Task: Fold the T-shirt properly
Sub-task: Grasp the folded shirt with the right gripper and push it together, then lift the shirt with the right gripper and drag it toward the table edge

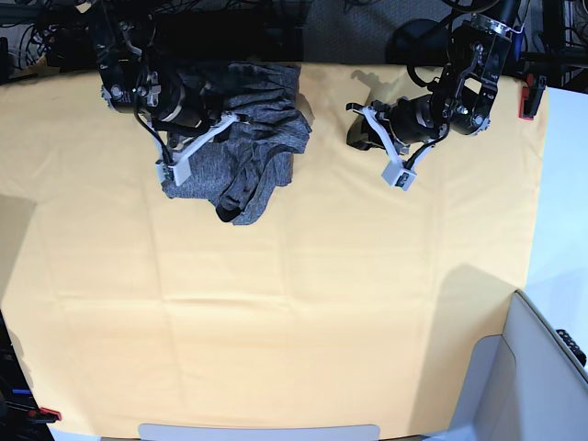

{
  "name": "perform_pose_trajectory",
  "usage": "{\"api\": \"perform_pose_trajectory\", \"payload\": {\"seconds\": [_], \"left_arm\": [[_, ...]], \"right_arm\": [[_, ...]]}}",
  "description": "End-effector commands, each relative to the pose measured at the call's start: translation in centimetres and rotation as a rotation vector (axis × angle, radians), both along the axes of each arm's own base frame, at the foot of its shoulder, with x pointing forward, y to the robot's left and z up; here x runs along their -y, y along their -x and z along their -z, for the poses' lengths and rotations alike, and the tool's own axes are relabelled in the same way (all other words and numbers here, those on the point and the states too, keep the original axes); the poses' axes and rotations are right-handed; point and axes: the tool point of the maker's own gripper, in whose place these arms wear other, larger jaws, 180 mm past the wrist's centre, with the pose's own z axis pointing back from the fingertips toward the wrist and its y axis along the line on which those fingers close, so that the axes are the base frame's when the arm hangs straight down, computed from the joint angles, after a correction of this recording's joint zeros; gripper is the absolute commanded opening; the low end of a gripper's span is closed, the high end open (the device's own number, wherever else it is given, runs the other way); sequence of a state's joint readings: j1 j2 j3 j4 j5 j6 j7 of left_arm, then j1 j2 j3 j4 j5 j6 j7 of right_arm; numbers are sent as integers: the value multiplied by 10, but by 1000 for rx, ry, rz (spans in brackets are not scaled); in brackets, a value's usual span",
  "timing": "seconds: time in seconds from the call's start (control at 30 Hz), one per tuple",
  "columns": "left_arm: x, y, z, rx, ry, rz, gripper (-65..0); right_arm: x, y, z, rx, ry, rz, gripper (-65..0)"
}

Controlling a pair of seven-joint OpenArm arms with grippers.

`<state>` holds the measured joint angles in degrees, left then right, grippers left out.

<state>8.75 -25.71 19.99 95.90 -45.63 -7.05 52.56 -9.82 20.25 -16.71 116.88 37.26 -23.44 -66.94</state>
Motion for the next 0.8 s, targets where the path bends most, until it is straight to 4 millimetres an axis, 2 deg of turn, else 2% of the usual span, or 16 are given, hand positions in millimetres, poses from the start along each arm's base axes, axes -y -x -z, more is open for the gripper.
{"api": "perform_pose_trajectory", "payload": {"seconds": [0.0, 0.1, 0.17, 0.4, 0.5, 0.57, 0.67, 0.77], "left_arm": [[-26, 14, 17, -72, -135, -1, -610], [-26, 15, 18, -73, -135, 0, -610], [-26, 15, 18, -73, -135, 0, -610], [-25, 15, 18, -73, -136, 4, -610], [-25, 14, 18, -72, -136, 5, -610], [-25, 14, 18, -72, -136, 5, -610], [-25, 14, 18, -72, -136, 5, -610], [-25, 15, 18, -74, -136, 6, -610]], "right_arm": [[2, -4, -7, 24, 0, -4, -650], [4, 5, -2, 6, 37, -56, -650], [-2, 17, 4, -32, 56, -126, -650], [-60, 79, 18, -205, 55, -465, -650], [-77, 100, 20, -227, 54, -580, -650], [-82, 105, 20, -229, 57, -612, -650], [-79, 99, 20, -215, 68, -599, -650], [-67, 76, 20, -159, 118, -528, -650]]}}
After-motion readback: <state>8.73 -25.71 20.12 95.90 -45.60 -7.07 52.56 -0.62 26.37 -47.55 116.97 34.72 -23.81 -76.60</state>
